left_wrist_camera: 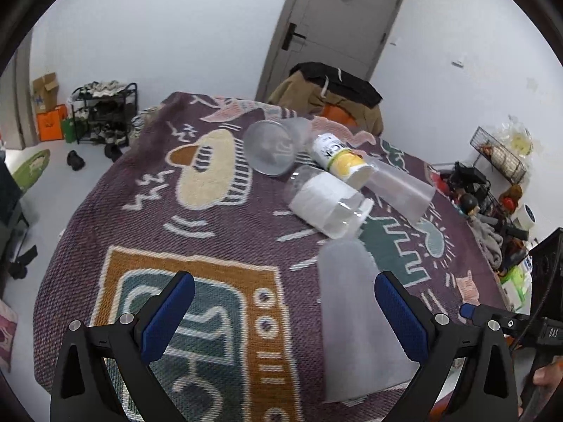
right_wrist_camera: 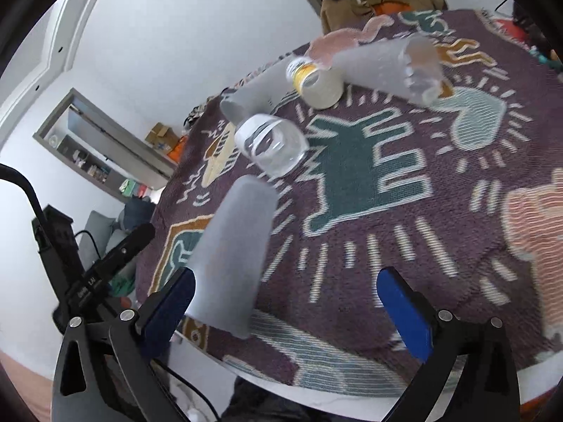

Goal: Flip cup upside down

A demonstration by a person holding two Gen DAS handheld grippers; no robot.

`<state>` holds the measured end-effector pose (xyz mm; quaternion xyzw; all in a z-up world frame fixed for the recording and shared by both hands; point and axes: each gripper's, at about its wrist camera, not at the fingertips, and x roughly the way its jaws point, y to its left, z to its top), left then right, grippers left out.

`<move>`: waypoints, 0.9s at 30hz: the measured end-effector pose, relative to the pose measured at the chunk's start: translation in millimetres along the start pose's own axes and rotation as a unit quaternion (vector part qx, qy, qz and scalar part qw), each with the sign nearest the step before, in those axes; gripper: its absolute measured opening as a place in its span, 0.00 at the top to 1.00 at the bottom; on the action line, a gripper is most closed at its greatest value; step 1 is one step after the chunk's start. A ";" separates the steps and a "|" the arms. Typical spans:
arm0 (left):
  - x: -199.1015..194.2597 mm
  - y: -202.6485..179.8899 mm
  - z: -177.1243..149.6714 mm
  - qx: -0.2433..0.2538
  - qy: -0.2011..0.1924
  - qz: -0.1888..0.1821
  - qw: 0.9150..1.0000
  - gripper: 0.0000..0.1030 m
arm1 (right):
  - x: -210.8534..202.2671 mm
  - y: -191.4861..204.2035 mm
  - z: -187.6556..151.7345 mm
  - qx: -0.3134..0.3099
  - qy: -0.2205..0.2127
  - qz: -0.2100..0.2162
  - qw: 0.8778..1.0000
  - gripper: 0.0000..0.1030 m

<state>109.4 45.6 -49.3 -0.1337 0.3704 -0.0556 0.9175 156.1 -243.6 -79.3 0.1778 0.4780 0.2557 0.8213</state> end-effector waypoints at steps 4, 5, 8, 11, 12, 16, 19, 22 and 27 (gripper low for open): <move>8.4 -12.5 11.1 0.016 0.028 -0.008 0.999 0.01 | -13.5 -8.2 -6.3 -0.007 -0.020 -0.023 1.000 0.00; 10.9 -16.0 13.5 0.021 0.034 -0.010 0.999 0.01 | -15.7 -9.6 -8.4 -0.010 -0.023 -0.028 0.999 0.00; 18.7 -29.1 21.7 0.038 0.057 -0.020 0.997 0.01 | -19.6 -15.5 -14.3 -0.016 -0.029 -0.039 0.999 0.00; 30.0 -41.2 28.1 0.052 0.086 -0.028 0.995 0.01 | -23.5 -22.5 -17.9 -0.015 -0.039 -0.047 0.998 0.00; 34.5 -44.9 29.9 0.055 0.097 -0.028 0.993 0.01 | -25.0 -24.7 -18.8 -0.015 -0.042 -0.049 0.998 0.00; 50.2 -54.1 36.0 0.065 0.128 -0.024 0.989 0.01 | -29.2 -31.0 -23.9 -0.016 -0.051 -0.056 0.997 0.00; 63.9 -58.5 39.7 0.068 0.158 -0.019 0.985 0.04 | -32.9 -36.9 -26.5 -0.014 -0.060 -0.064 0.996 0.00; 77.8 -63.8 42.6 0.069 0.191 -0.018 0.979 0.05 | -35.1 -43.5 -27.0 -0.011 -0.066 -0.077 0.995 0.00; 100.2 -71.4 44.2 0.082 0.236 -0.005 0.968 0.05 | -37.8 -55.2 -25.5 0.008 -0.074 -0.074 0.995 0.00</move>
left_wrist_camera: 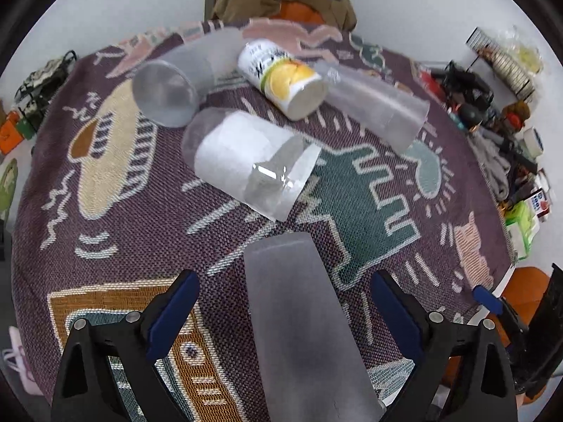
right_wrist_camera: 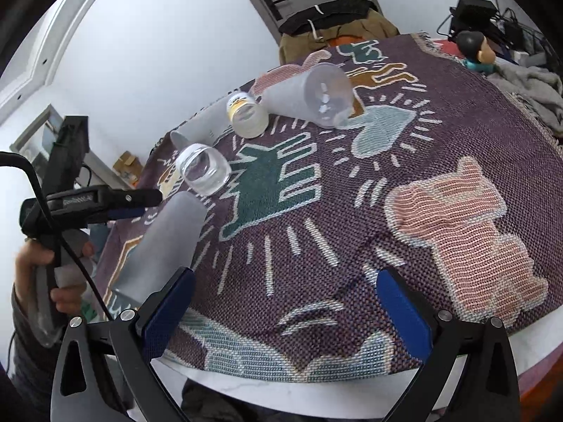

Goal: Flip cup upside down

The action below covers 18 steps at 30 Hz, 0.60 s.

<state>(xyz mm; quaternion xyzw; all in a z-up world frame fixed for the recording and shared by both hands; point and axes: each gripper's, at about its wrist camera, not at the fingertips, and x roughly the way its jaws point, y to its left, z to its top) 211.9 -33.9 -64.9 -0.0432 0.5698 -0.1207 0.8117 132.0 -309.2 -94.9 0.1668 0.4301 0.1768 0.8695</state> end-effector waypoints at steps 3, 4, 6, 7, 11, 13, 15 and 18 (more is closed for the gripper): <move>13.1 -0.2 6.7 -0.002 0.035 0.000 0.999 0.07 | -0.5 -1.4 -0.2 0.002 -0.001 0.001 1.000 0.00; 18.3 -0.2 9.8 -0.003 0.049 0.002 0.999 0.09 | -0.1 -1.4 -0.9 0.002 0.000 0.002 1.000 0.00; 25.7 0.5 15.1 -0.005 0.071 0.008 0.997 0.11 | 2.0 -1.5 -1.7 0.006 0.006 0.010 1.000 0.00; 27.9 0.5 17.3 -0.005 0.078 0.010 0.997 0.11 | 2.7 -1.1 -2.1 0.006 0.007 0.012 1.000 0.00; 36.6 -1.1 26.6 -0.002 0.107 0.029 0.994 0.12 | 6.1 -1.3 -3.7 0.011 0.012 0.018 1.000 0.00; 41.0 -1.5 29.6 -0.003 0.122 0.032 0.992 0.12 | 7.9 -2.5 -4.2 0.015 0.015 0.019 1.000 0.00; 46.6 -3.7 31.8 -0.002 0.137 0.036 0.990 0.12 | 9.1 -4.0 -4.8 0.017 0.015 0.014 1.000 0.00; 56.5 -8.6 32.5 0.004 0.161 0.043 0.986 0.15 | 10.2 -4.3 -5.5 0.015 0.015 0.003 1.000 0.00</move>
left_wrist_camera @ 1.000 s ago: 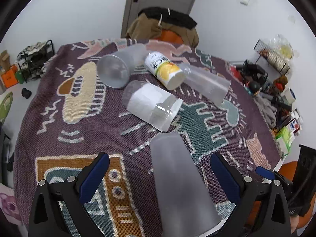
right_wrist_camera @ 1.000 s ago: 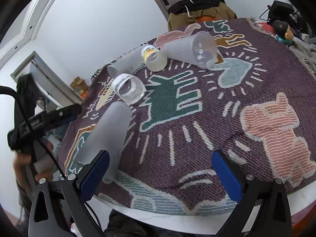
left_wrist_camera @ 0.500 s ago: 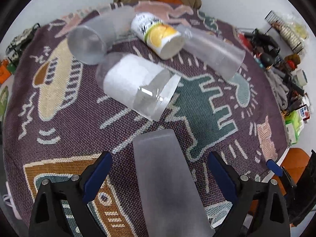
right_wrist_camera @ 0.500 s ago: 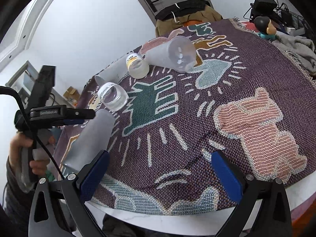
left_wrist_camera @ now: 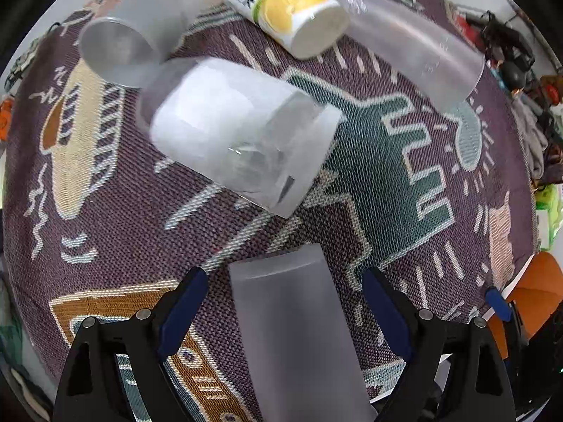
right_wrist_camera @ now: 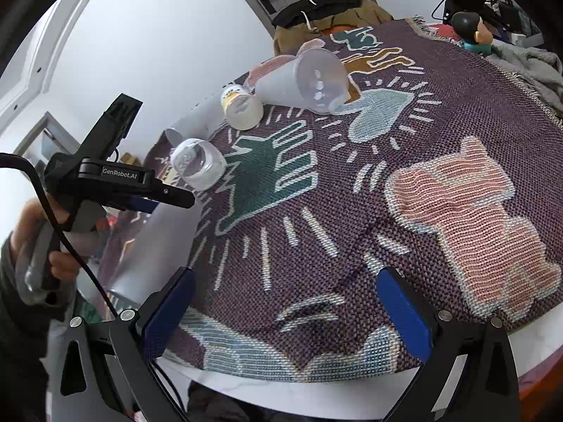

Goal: Flip cup upside down

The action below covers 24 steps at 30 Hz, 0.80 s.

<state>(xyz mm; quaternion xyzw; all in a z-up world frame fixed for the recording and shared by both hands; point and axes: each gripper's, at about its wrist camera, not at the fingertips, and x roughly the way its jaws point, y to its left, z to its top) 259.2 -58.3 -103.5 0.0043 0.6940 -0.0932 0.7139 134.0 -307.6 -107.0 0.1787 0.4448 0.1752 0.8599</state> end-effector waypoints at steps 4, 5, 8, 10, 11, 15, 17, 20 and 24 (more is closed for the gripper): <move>12.8 -6.3 3.5 0.002 0.027 0.007 1.000 0.30 | -0.7 0.8 0.3 -0.003 -0.003 -0.010 1.000 0.00; 16.0 -7.6 4.0 0.002 0.030 0.010 0.999 0.36 | -1.0 1.0 0.4 -0.004 -0.004 -0.011 1.000 0.00; 17.5 -11.5 3.7 0.001 0.026 0.016 1.000 0.41 | -1.6 0.6 0.8 -0.004 -0.006 -0.012 1.000 0.00; 9.1 -15.6 1.7 0.008 0.011 0.015 1.000 0.41 | -2.0 0.1 1.4 -0.003 -0.006 -0.010 1.000 0.00; 4.3 -18.0 1.3 0.010 0.003 0.014 1.000 0.41 | -2.5 -0.1 1.7 -0.003 -0.006 -0.010 1.000 0.00; -22.4 -22.4 -3.9 0.019 -0.033 0.000 0.999 0.41 | -4.6 -0.9 2.4 -0.001 -0.010 -0.010 1.000 0.00; -37.8 -27.3 -6.8 0.027 -0.060 -0.006 0.998 0.41 | -6.4 -1.4 3.2 0.001 -0.012 -0.010 1.000 0.00; -60.9 -34.4 -11.5 0.042 -0.105 -0.009 0.994 0.42 | -8.9 -1.0 4.0 0.002 -0.016 -0.010 1.000 0.00; -82.7 -43.1 -24.7 0.061 -0.164 -0.006 0.985 0.42 | -12.8 -2.0 6.0 0.004 -0.022 -0.013 1.000 0.00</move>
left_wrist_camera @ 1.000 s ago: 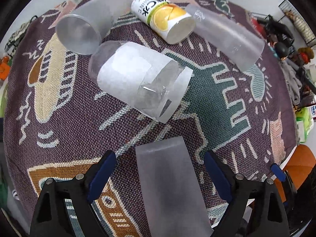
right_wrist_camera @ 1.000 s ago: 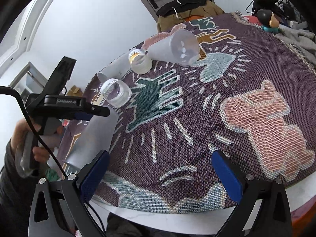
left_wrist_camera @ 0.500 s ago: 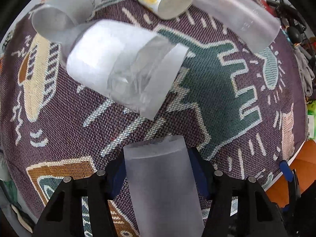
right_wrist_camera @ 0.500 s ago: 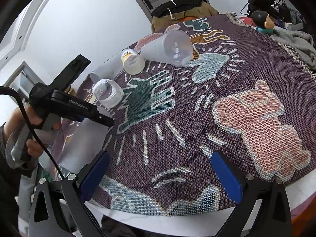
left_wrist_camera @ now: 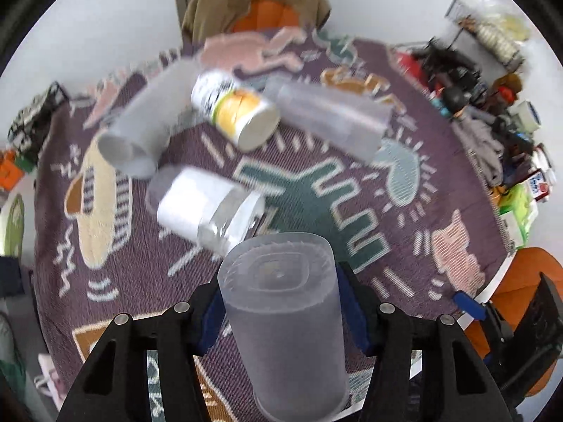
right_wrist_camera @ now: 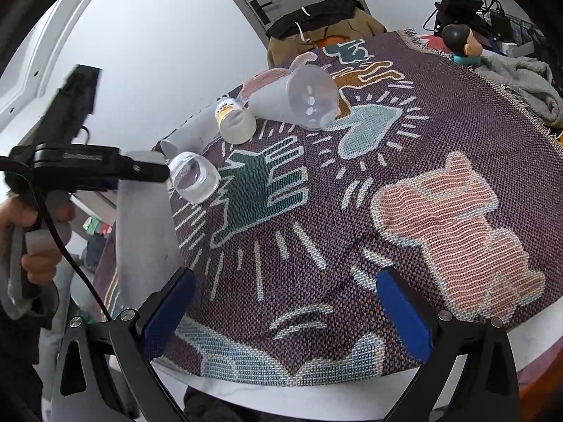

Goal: Flip cup upside down

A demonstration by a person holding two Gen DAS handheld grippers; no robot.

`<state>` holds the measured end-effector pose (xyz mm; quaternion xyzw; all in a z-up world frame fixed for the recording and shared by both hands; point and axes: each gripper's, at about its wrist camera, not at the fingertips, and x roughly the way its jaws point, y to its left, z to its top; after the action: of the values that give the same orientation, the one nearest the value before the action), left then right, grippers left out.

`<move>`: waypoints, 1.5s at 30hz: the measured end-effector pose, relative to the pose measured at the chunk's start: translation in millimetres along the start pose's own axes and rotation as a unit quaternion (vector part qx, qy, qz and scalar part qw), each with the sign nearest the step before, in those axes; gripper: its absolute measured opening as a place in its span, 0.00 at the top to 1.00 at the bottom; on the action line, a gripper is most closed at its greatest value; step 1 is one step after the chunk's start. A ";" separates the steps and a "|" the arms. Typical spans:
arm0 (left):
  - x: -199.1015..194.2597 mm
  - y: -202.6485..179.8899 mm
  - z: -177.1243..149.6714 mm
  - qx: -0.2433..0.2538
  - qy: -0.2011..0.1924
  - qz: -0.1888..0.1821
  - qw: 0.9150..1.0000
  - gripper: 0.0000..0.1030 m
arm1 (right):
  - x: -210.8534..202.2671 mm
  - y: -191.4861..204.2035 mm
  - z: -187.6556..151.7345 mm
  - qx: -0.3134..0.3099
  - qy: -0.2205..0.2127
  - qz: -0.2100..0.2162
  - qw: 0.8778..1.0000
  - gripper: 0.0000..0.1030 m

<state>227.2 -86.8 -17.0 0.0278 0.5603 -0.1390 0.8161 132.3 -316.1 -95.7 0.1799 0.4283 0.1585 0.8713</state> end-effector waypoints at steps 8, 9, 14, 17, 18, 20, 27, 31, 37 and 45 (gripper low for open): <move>-24.4 -22.6 -3.1 0.039 -0.094 0.003 0.995 0.42 | -6.1 -7.8 4.5 0.015 -0.011 -0.007 1.000 0.00; -28.0 -26.0 -4.2 0.046 -0.111 0.003 0.993 0.42 | -7.0 -8.9 5.1 0.017 -0.014 -0.009 1.000 0.00; -42.9 -40.0 -15.3 0.070 -0.184 0.002 0.980 0.42 | -11.4 -13.6 7.3 0.027 -0.023 -0.015 0.999 0.00; -47.0 -51.0 -28.1 0.096 -0.237 0.015 0.967 0.42 | -14.2 -15.6 7.0 0.027 -0.024 -0.018 0.999 0.00; -47.2 -54.5 -33.1 0.103 -0.253 0.015 0.962 0.42 | -14.8 -16.6 6.6 0.028 -0.023 -0.020 0.999 0.00; -46.2 -59.8 -39.8 0.113 -0.275 0.017 0.955 0.42 | -15.8 -19.0 5.8 0.031 -0.021 -0.022 0.999 0.00; -32.3 -63.0 -48.6 0.123 -0.307 0.014 0.944 0.42 | -20.5 -21.7 3.9 0.028 -0.023 -0.036 0.999 0.00; -21.3 -61.8 -50.2 0.124 -0.313 0.020 0.941 0.42 | -17.8 -23.6 3.5 0.028 -0.021 -0.039 0.999 0.00; -2.9 -72.6 -57.3 0.145 -0.311 0.038 0.938 0.42 | -13.1 -22.7 1.3 0.024 -0.018 -0.043 0.999 0.00; -3.1 -64.8 -55.5 0.120 -0.304 0.045 0.944 0.21 | -11.2 -26.1 0.4 0.026 -0.016 -0.044 0.999 0.00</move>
<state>159.1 -137.2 -27.5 0.1068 0.2633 -0.1702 0.9435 129.3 -344.1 -99.4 0.1862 0.4255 0.1054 0.8793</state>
